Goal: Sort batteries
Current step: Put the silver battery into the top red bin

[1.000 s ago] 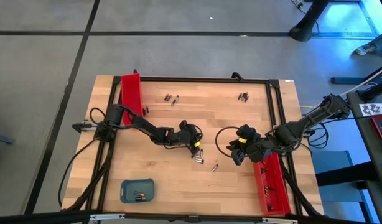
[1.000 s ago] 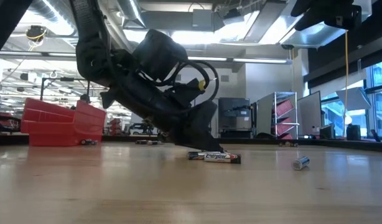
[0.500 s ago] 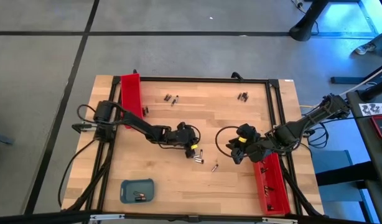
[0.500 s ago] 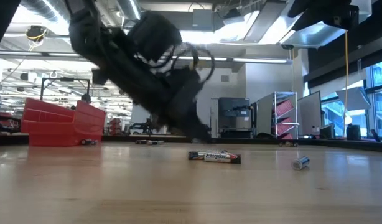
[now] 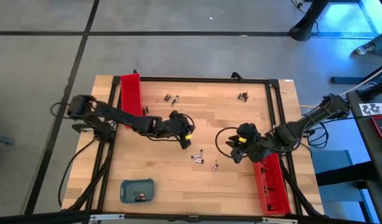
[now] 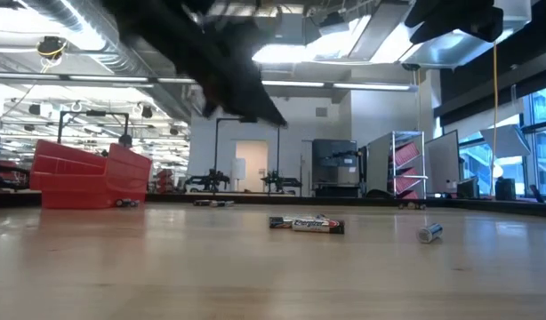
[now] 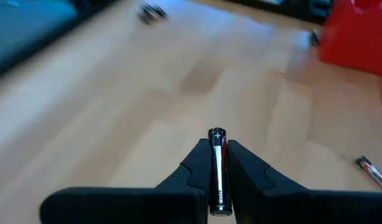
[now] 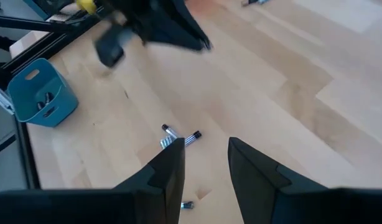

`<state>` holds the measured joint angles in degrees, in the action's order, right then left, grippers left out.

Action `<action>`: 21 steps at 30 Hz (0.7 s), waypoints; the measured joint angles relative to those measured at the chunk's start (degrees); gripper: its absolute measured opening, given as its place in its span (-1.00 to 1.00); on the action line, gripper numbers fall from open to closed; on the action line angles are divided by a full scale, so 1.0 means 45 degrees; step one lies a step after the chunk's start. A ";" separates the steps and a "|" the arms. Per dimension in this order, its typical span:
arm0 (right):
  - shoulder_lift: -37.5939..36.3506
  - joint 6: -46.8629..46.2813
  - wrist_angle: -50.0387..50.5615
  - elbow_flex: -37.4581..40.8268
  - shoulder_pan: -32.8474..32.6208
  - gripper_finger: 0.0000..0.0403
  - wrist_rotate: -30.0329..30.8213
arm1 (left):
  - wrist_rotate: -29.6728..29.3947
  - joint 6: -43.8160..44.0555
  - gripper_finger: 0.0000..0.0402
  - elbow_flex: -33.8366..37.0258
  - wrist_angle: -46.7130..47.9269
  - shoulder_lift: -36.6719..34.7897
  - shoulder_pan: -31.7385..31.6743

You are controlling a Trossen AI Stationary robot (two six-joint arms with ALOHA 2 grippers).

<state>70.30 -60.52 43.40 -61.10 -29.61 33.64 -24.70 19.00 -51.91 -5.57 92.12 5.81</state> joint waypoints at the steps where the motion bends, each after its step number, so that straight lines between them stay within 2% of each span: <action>1: 0.0000 0.0141 -0.0003 0.0000 0.0000 -0.38 0.0108 | -0.0278 -0.0029 -0.88 -0.0239 0.0725 -0.0399 0.0005; 7: 0.0000 0.0896 -0.0015 0.0000 0.0005 -0.38 0.0549 | -0.1923 0.0079 -0.88 -0.2298 0.6289 -0.2123 -0.0033; 11: 0.0000 0.1230 -0.0010 0.0000 0.0005 -0.38 0.0555 | -0.2256 0.1605 -0.88 -0.3409 1.0741 -0.2994 -0.0463; 16: 0.0000 0.1382 -0.0005 0.0000 0.0005 -0.38 0.0575 | -0.2367 0.4876 -0.88 -0.3006 1.6007 -0.4094 -0.1607; 18: 0.0000 0.1551 -0.0005 0.0000 0.0005 -0.38 0.0575 | -0.2403 0.6016 -0.88 -0.2324 1.6738 -0.4713 -0.2138; 21: 0.0000 0.1640 -0.0005 0.0000 0.0005 -0.38 0.0589 | -0.2302 0.7057 -0.88 -0.0979 1.6482 -0.5765 -0.2801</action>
<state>70.30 -53.14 43.38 -61.10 -29.58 36.29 -35.06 50.75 -56.32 68.60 66.18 -6.80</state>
